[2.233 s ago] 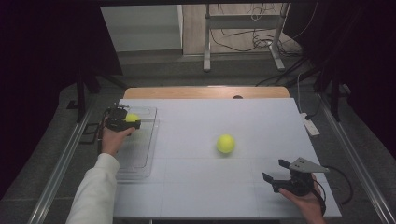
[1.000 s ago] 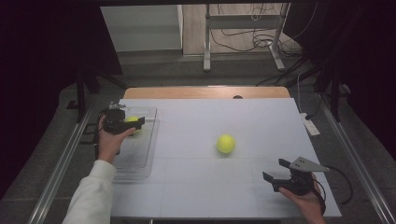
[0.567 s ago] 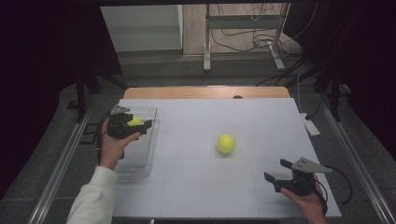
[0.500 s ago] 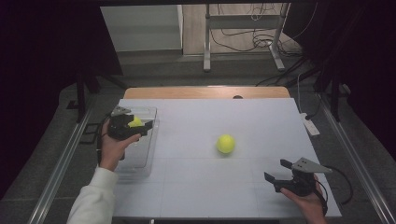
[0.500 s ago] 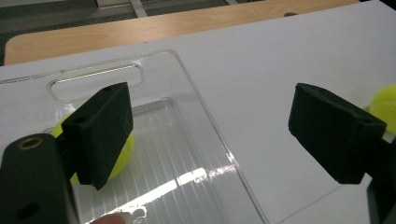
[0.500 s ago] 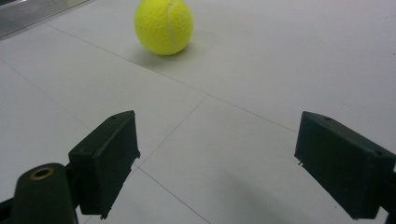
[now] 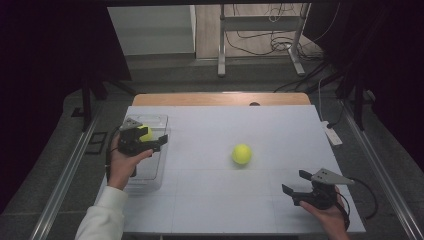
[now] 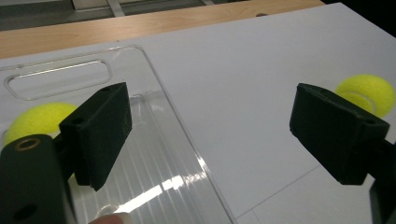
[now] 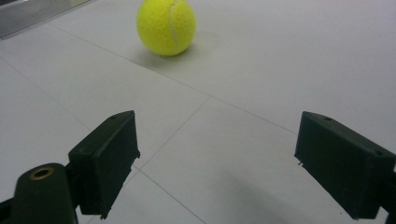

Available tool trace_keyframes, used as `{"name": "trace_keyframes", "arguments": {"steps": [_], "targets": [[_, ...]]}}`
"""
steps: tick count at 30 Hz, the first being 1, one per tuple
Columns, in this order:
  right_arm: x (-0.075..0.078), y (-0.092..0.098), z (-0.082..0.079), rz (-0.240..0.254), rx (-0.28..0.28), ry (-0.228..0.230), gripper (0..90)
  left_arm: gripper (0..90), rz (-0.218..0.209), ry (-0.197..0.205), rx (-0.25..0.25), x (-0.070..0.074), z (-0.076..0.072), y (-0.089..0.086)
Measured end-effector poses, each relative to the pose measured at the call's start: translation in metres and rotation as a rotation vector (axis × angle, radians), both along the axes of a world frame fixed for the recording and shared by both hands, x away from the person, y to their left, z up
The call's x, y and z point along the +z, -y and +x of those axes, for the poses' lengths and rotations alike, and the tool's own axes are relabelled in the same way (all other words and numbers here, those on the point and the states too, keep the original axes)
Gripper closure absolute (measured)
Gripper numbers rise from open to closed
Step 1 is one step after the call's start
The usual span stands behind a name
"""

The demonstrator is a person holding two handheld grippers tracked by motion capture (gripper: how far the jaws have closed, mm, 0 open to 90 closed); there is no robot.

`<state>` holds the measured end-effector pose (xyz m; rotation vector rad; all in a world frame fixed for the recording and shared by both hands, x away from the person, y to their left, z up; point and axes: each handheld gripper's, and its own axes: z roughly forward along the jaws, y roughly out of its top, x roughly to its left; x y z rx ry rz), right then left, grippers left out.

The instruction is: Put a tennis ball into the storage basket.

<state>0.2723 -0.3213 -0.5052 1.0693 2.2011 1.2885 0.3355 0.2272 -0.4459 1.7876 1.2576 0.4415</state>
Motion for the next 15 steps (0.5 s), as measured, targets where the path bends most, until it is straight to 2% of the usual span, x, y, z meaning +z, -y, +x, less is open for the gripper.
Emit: {"name": "trace_keyframes", "arguments": {"steps": [15], "targets": [[0.000, 0.000, 0.001, 0.001, 0.002, 0.000, 13.3, 13.3, 0.002, 0.028, -0.047, 0.003, -0.011, 0.013]]}}
